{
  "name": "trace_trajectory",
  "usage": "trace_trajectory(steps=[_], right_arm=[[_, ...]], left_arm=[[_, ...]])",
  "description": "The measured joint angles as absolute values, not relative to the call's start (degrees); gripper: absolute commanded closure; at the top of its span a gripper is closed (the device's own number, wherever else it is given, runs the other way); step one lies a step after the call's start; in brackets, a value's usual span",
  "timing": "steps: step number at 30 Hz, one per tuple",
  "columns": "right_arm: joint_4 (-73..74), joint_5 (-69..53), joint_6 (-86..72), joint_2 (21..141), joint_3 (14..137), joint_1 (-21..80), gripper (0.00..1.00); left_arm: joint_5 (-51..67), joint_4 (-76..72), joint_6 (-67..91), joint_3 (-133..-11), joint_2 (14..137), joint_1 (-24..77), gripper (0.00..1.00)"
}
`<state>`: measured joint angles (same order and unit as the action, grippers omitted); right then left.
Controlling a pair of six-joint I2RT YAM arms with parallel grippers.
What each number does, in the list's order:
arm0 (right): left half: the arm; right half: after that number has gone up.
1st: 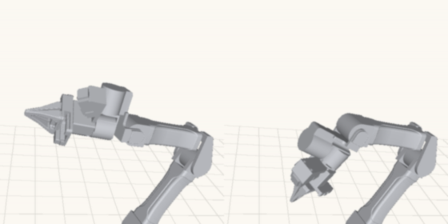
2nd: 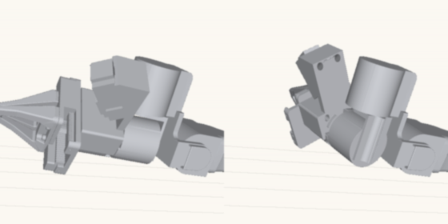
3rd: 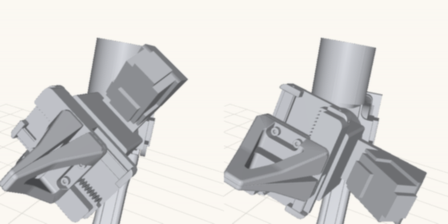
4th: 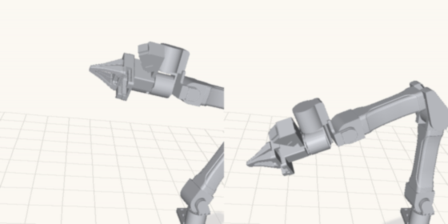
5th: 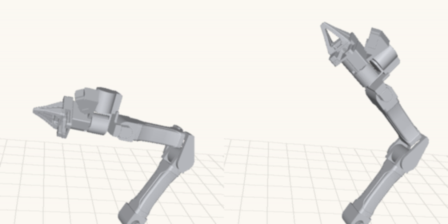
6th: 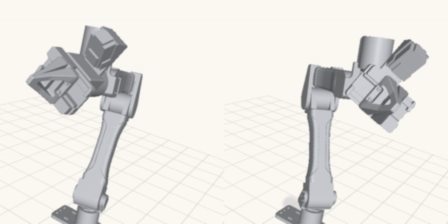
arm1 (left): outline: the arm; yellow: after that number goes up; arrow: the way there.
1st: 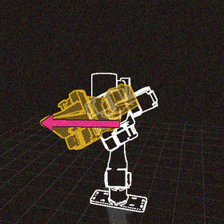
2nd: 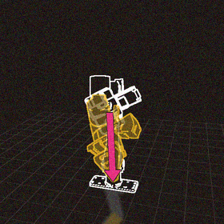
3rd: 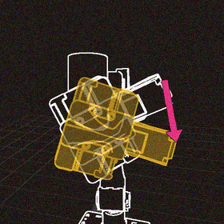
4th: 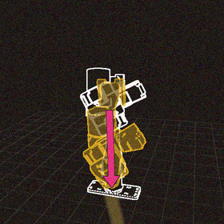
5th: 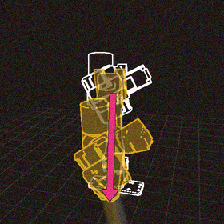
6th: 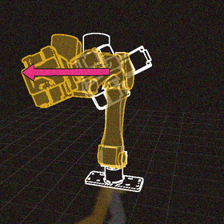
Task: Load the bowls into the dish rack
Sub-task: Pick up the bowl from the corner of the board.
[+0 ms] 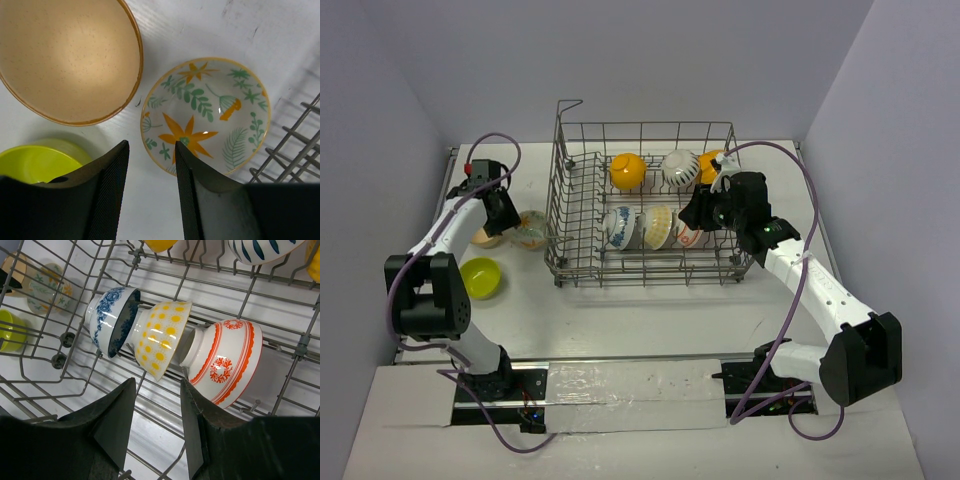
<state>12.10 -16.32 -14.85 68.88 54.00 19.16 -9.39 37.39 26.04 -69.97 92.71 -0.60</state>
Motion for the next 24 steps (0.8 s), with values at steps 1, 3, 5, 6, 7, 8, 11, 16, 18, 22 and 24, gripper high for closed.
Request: trace_trajectory(steps=[1,3,5,6,7,8,11,16,18,22,24], right_arm=[[12.10,-16.23,-14.85,68.88,54.00,19.16,0.51],[12.12,-16.08,-14.85,68.88,54.00,19.16,0.51],[12.12,-16.03,-14.85,68.88,54.00,19.16,0.51],[12.12,-16.01,-14.85,68.88,54.00,19.16,0.51],[12.12,-15.97,-14.85,68.88,54.00,19.16,0.51],[12.12,-15.92,-14.85,68.88,54.00,19.16,0.51],[12.12,-15.88,-14.83,68.88,54.00,19.16,0.51],[12.12,-15.86,-14.83,68.88,54.00,19.16,0.51],[12.12,-15.84,-14.79,68.88,54.00,19.16,0.51],[12.12,-15.57,-14.63,68.88,54.00,19.22,0.51],[12.12,-15.46,-14.63,68.88,54.00,19.27,0.51]], left_arm=[[-9.54,37.23,26.02,-69.63,92.88,-0.27,0.53],[-9.98,37.21,26.00,-68.58,93.01,0.56,0.53],[-10.24,37.17,25.96,-67.35,93.12,1.26,0.53],[-10.37,37.15,25.93,-66.85,93.30,1.50,0.53],[-10.48,37.15,25.87,-66.43,93.62,1.65,0.53],[-10.55,37.12,25.76,-66.24,93.86,1.72,0.53],[-10.85,37.10,25.71,-66.11,94.87,1.72,0.53],[-10.98,37.04,25.71,-66.08,95.85,1.72,0.53],[-11.22,36.67,25.74,-66.08,96.62,1.72,0.53],[-11.51,36.25,25.76,-66.08,98.61,1.74,0.53],[-11.51,35.90,25.76,-66.08,99.33,1.76,0.55]])
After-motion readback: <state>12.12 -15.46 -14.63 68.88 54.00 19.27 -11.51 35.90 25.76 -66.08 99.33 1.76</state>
